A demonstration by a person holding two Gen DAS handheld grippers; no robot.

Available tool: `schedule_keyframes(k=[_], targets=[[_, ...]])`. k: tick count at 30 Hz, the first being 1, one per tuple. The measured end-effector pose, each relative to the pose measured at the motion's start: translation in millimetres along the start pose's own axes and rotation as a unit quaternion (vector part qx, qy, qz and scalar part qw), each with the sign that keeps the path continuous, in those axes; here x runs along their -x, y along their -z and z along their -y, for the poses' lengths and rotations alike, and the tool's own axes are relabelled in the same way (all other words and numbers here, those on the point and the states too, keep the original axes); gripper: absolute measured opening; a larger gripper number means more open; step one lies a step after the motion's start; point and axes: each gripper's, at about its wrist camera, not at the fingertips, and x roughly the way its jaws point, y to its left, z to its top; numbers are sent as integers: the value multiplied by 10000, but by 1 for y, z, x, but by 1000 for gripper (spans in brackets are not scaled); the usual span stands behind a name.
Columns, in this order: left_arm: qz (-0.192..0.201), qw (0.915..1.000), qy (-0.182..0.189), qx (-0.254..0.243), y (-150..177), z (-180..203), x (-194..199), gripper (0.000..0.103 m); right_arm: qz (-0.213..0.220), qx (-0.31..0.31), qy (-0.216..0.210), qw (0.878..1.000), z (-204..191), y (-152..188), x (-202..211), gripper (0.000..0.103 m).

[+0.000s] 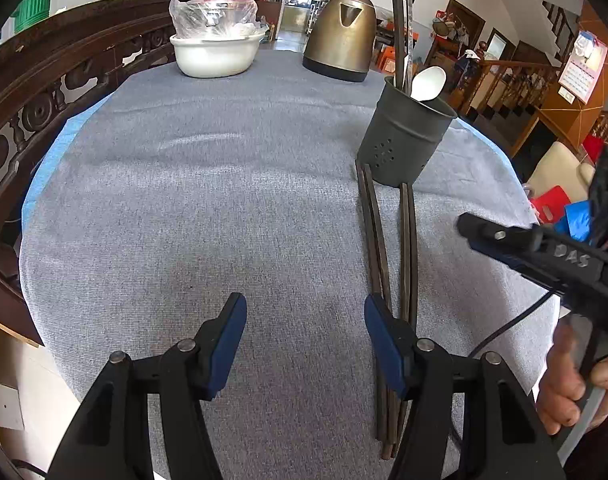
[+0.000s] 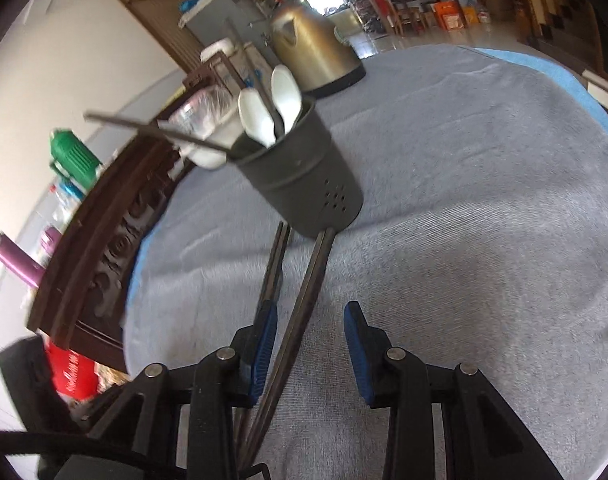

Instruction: Organize utensils

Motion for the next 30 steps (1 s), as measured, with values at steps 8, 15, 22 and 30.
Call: schedule_keyframes(k=[8,15,22,30], targets=[[-63,9998,96,-173,4,6,-3,62,-165,280,483,9983,-14,-2,-31,37],[-123,9992,160,-336,10,11,-7,62,-363,701,998,9919,-25,1,-50,37],[-150,9991,177,-348,13,8,-8,62,-298,830,1265,9880,-15,1,-41,36],[-180,9989,282,-323,7,7,-6,62,-423,199,1210,9916,13,-18,-31,36]])
